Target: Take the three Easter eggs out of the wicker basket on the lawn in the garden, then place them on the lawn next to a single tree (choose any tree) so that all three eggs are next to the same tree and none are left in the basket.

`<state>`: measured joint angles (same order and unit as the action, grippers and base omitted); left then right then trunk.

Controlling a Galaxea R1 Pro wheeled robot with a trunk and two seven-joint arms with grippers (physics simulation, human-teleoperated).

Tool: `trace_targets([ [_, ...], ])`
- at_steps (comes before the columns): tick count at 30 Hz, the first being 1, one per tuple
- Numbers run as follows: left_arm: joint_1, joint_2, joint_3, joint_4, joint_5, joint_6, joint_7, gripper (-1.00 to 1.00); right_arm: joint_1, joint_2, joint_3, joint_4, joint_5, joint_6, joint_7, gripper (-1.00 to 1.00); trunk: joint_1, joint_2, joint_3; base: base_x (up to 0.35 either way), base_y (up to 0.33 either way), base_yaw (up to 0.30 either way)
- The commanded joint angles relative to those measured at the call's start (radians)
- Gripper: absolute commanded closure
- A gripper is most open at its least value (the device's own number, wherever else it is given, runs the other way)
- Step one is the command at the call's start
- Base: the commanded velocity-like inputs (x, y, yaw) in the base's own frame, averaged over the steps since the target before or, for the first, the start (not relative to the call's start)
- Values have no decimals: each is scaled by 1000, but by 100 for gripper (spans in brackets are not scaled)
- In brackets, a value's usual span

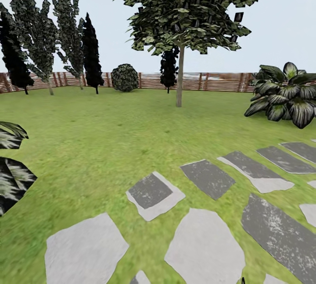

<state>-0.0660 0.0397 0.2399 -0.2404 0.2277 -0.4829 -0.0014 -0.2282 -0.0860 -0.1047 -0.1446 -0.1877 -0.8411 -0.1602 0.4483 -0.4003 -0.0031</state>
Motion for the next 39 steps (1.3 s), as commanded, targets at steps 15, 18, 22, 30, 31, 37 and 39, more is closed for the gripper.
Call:
trace_targets([
  [15,-1,0,-5,1,6,-3,0,-100,0,3,-1,0,1,-7,1,-100,2,0,-1,324,-102,14],
  [18,0,0,-5,1,6,-3,0,-100,0,2,-1,0,1,-6,2,-100,2,0,-1,324,-103,0],
  [22,0,0,-5,1,6,-3,0,-100,0,2,-1,0,1,-5,2,-100,2,0,-1,324,-103,0],
  [30,0,0,-5,1,6,-3,0,-100,0,3,-2,0,-2,-3,1,-100,2,0,-1,324,-103,31],
  [31,0,0,-5,1,6,-3,0,-100,0,3,-2,0,-2,-2,1,-100,2,0,-1,324,-106,209],
  [37,-1,0,-5,1,5,-3,-1,-100,0,4,-3,0,-2,-1,1,-100,2,0,-1,324,-109,250],
  [39,-1,0,-5,1,5,-3,-1,-100,0,5,-3,0,-2,-1,1,-100,2,0,-1,324,-111,273],
])
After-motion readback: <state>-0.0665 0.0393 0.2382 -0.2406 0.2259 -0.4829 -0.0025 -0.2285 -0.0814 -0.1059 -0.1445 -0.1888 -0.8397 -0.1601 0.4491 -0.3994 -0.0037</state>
